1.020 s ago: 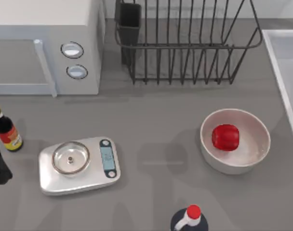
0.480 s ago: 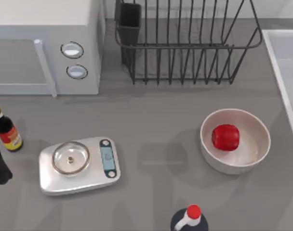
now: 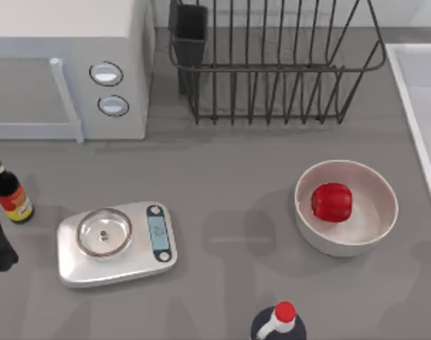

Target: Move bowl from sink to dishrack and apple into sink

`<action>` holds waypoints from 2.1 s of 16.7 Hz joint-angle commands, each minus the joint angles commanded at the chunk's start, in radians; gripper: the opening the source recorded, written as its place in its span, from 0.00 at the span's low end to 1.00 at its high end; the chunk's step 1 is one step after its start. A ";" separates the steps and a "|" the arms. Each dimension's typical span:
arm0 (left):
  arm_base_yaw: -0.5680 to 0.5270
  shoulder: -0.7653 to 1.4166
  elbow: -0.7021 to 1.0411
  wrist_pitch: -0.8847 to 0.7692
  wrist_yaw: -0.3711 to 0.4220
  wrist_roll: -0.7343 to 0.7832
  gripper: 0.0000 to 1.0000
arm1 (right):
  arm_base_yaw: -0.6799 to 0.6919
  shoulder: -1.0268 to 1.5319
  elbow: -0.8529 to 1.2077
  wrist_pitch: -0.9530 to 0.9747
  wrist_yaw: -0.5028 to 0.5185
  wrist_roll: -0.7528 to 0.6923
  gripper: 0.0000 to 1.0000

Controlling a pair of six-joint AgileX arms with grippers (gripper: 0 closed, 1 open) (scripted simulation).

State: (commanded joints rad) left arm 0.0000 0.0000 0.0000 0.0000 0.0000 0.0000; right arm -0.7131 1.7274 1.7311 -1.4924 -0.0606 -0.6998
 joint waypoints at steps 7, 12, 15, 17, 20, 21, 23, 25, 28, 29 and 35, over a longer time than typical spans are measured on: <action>0.000 0.000 0.000 0.000 0.000 0.000 1.00 | -0.081 -0.204 -0.102 -0.110 -0.012 -0.084 0.00; 0.000 0.000 0.000 0.000 0.000 0.000 1.00 | -0.066 -0.201 -0.096 -0.098 -0.006 -0.073 0.00; 0.000 0.000 0.000 0.000 0.000 0.000 1.00 | 0.025 -0.197 -0.076 -0.004 0.048 -0.010 0.00; 0.000 0.000 0.000 0.000 0.000 0.000 1.00 | 0.138 -0.186 -0.061 0.099 0.109 0.056 0.00; 0.000 0.000 0.000 0.000 0.000 0.000 1.00 | 0.365 -0.156 -0.049 0.295 0.224 0.178 0.00; 0.000 0.000 0.000 0.000 0.000 0.000 1.00 | 0.449 -0.142 -0.049 0.369 0.267 0.222 0.00; 0.000 0.000 0.000 0.000 0.000 0.000 1.00 | 0.627 -0.113 -0.056 0.528 0.356 0.311 0.00; 0.000 0.000 0.000 0.000 0.000 0.000 1.00 | 0.810 -0.084 -0.067 0.695 0.448 0.400 0.00; 0.000 0.000 0.000 0.000 0.000 0.000 1.00 | 1.072 -0.050 -0.083 0.947 0.585 0.522 0.00; 0.000 0.000 0.000 0.000 0.000 0.000 1.00 | 1.151 -0.043 -0.086 1.030 0.629 0.558 0.00; 0.000 0.000 0.000 0.000 0.000 0.000 1.00 | 1.462 -0.051 -0.084 1.419 0.840 0.701 0.00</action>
State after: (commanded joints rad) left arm 0.0000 0.0000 0.0000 0.0000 0.0000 0.0000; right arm 0.7486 1.6760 1.6474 -0.0729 0.7789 0.0016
